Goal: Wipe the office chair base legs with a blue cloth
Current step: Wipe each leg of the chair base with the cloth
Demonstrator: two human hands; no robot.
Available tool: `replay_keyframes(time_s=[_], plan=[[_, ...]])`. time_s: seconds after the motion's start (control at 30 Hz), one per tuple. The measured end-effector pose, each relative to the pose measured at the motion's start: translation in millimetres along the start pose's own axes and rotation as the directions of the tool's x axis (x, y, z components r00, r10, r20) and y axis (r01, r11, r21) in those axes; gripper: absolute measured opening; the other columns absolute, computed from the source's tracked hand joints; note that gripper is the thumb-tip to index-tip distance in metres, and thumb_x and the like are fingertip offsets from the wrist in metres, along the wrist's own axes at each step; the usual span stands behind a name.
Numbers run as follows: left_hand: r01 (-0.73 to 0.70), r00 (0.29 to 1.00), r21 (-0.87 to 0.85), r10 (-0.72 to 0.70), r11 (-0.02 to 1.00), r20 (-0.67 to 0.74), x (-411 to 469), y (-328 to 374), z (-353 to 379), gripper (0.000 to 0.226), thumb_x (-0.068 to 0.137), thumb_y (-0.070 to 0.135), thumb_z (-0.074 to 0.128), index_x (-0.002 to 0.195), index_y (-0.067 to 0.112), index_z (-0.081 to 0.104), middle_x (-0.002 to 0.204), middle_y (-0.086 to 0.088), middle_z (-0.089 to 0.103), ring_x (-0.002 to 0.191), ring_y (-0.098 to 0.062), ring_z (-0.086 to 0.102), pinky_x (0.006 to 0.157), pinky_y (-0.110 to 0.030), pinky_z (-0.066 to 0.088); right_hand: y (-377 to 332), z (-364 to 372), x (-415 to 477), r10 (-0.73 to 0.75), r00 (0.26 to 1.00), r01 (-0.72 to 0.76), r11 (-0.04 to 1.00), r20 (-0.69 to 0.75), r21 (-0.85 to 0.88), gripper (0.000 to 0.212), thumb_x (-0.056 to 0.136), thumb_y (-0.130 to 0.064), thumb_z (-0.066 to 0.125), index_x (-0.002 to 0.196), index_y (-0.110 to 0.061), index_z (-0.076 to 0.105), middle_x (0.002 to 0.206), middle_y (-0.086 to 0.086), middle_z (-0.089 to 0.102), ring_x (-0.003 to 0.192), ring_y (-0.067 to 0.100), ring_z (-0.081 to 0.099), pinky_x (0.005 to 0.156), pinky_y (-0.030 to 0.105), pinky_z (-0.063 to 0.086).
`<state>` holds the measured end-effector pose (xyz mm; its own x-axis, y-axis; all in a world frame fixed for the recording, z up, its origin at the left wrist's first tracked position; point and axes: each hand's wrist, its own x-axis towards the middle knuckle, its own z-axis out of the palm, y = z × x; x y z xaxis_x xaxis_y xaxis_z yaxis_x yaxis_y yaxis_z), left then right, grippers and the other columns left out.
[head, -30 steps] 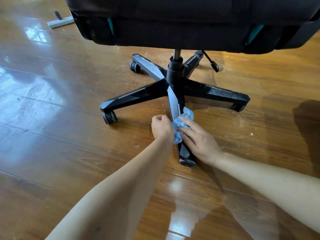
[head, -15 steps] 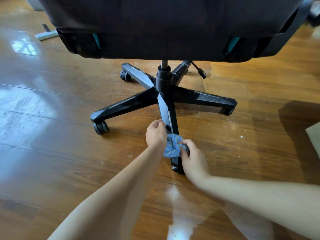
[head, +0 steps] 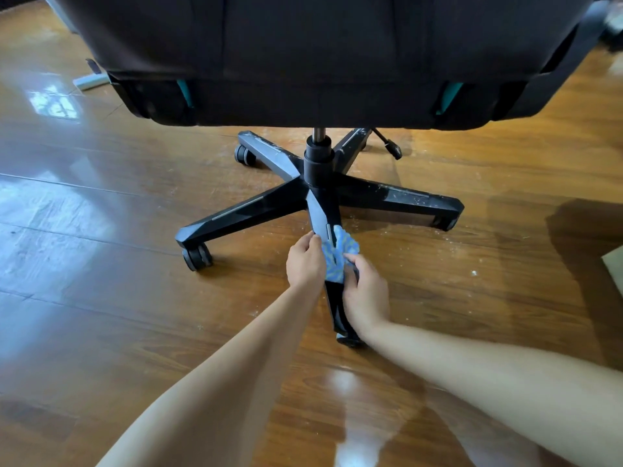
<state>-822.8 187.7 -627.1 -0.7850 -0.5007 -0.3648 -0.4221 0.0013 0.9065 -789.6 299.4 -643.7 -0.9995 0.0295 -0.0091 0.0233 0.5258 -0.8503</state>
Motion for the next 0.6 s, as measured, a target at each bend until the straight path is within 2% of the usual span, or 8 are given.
replay_keyframes(time_s=[0.07,0.13,0.2,0.27,0.37,0.43,0.53,0.6], plan=[[-0.027,1.0,0.029,0.027,0.999,0.0,-0.5,-2.5,3.8,0.047,0.11,0.037,0.04,0.143,0.014,0.066,0.144,-0.007,0.067,0.134,-0.03,0.061,0.115,-0.055,0.048,9.6,-11.8,-12.9,0.012,0.997,-0.012,1.0,0.073,0.0,0.032,0.107,-0.032,0.051,0.137,-0.029,0.062,0.127,-0.013,0.069,0.116,0.01,0.063,0.091,0.025,0.048],[-0.03,1.0,0.02,0.03,0.999,0.0,-1.7,-5.6,4.9,0.048,0.111,0.04,0.038,0.131,0.009,0.069,0.133,-0.014,0.07,0.123,-0.036,0.066,0.11,-0.059,0.05,10.8,-15.5,-15.8,0.007,0.991,-0.007,1.0,0.131,-0.004,0.041,0.104,-0.047,0.052,0.142,-0.032,0.058,0.122,-0.016,0.069,0.107,0.005,0.064,0.079,0.01,0.042],[-0.008,1.0,-0.011,0.008,1.0,0.0,-1.4,-6.1,4.7,0.047,0.11,0.043,0.038,0.118,0.014,0.074,0.125,-0.009,0.073,0.114,-0.03,0.069,0.105,-0.056,0.054,4.8,-9.5,-8.5,-0.019,0.988,0.024,0.999,0.152,-0.033,0.052,0.102,-0.055,0.051,0.148,-0.03,0.053,0.139,-0.014,0.063,0.121,0.007,0.06,0.083,0.005,0.039],[0.025,1.0,-0.031,-0.024,0.999,0.011,0.1,-4.6,3.1,0.047,0.109,0.046,0.04,0.118,0.015,0.074,0.127,-0.009,0.072,0.116,-0.031,0.068,0.105,-0.053,0.054,-2.8,1.0,7.4,-0.037,0.984,0.052,0.995,0.172,-0.084,0.06,0.103,-0.055,0.049,0.155,-0.027,0.044,0.157,-0.01,0.048,0.141,0.013,0.047,0.102,0.018,0.039],[0.089,0.996,-0.062,-0.088,0.994,0.025,0.5,-3.6,-1.4,0.052,0.108,0.053,0.04,0.138,0.022,0.069,0.141,-0.001,0.067,0.129,-0.026,0.063,0.114,-0.051,0.048,-16.0,13.2,53.1,-0.041,0.981,0.074,0.982,0.188,-0.172,0.061,0.105,-0.046,0.045,0.16,-0.021,0.035,0.165,-0.002,0.037,0.149,0.022,0.038,0.117,0.037,0.036],[0.077,0.996,-0.06,-0.074,0.995,0.046,-0.8,-6.1,-2.5,0.056,0.108,0.056,0.037,0.146,0.024,0.064,0.147,0.0,0.064,0.134,-0.024,0.06,0.118,-0.051,0.044,-26.5,18.6,90.3,-0.022,0.979,0.063,0.978,0.202,-0.2,0.061,0.105,-0.04,0.045,0.161,-0.019,0.032,0.164,0.003,0.038,0.148,0.025,0.038,0.117,0.039,0.035],[0.069,0.996,-0.102,-0.062,0.992,0.069,-3.0,-11.3,-2.1,0.057,0.109,0.056,0.035,0.148,0.022,0.061,0.151,0.0,0.062,0.138,-0.021,0.056,0.122,-0.049,0.039,-36.1,18.2,131.9,0.07,0.97,-0.032,0.986,0.232,-0.166,0.06,0.103,-0.038,0.047,0.16,-0.023,0.032,0.156,0.007,0.048,0.14,0.029,0.048,0.108,0.038,0.04],[0.082,0.993,-0.142,-0.069,0.986,0.091,-4.8,-12.1,-4.3,0.051,0.109,0.054,0.037,0.139,0.024,0.067,0.143,0.002,0.066,0.133,-0.019,0.058,0.121,-0.05,0.04,-33.4,14.1,139.5,0.084,0.965,-0.05,0.989,0.25,-0.14,0.058,0.104,-0.037,0.048,0.159,-0.024,0.034,0.154,0.006,0.05,0.137,0.028,0.051,0.102,0.036,0.041]])
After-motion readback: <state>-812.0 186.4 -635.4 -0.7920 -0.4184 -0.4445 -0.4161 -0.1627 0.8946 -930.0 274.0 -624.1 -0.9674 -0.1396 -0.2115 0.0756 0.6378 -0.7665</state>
